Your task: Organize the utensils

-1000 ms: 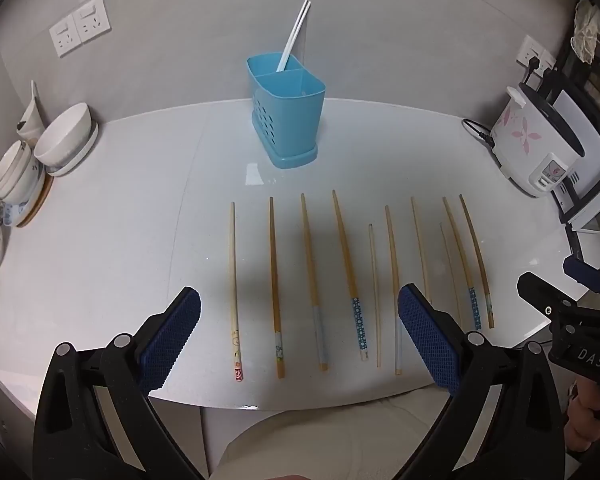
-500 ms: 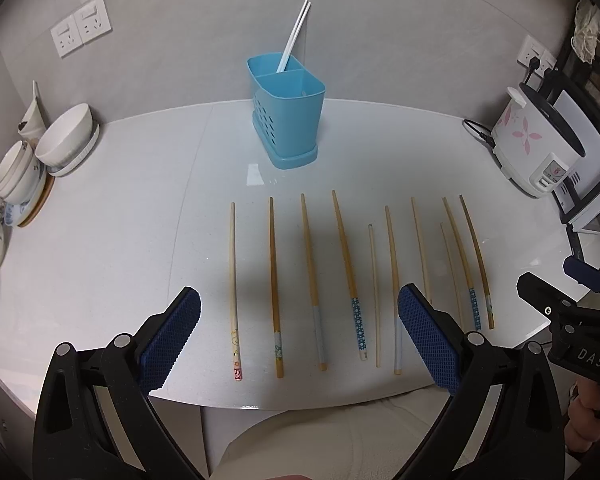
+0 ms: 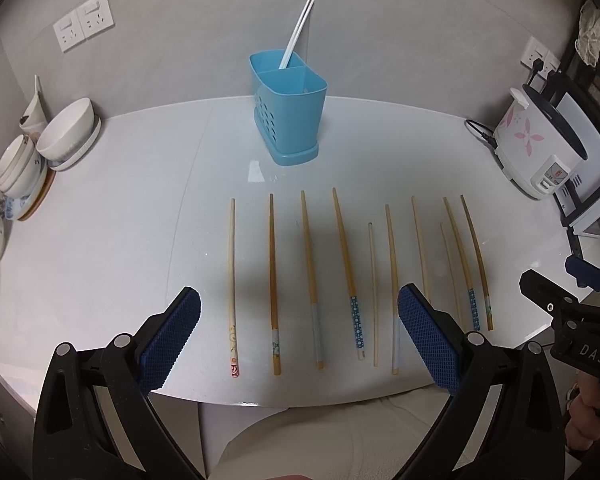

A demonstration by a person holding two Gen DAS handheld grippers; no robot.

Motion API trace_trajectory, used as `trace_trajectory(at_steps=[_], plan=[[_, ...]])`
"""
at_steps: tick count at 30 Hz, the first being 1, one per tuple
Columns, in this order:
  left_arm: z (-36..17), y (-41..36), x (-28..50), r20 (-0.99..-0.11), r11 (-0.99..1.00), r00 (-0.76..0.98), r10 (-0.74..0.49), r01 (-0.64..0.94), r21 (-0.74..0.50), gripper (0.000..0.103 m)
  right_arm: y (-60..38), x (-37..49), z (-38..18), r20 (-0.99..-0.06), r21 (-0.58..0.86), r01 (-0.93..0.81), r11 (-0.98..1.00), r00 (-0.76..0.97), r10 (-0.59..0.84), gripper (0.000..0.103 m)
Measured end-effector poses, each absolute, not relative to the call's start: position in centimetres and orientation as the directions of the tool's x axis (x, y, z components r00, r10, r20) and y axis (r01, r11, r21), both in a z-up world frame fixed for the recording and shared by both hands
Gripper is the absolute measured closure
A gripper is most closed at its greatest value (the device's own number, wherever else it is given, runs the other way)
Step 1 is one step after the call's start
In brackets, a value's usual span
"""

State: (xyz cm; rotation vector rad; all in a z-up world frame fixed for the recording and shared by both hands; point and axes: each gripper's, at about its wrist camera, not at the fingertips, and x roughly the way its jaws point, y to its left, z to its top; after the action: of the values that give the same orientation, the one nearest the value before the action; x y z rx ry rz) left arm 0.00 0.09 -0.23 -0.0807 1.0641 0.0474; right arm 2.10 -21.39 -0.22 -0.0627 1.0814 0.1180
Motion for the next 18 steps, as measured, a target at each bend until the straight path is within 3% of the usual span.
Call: trace_trajectory(at_steps=[18], plan=[[-0.26,-0.31,0.44,-0.879,0.997,0.477,0.002,-0.073,-0.038,0.006,-21.66,2.35,-0.25,-0.881,-0.004,-0.125,0.992,0.469,0.055,0.010]])
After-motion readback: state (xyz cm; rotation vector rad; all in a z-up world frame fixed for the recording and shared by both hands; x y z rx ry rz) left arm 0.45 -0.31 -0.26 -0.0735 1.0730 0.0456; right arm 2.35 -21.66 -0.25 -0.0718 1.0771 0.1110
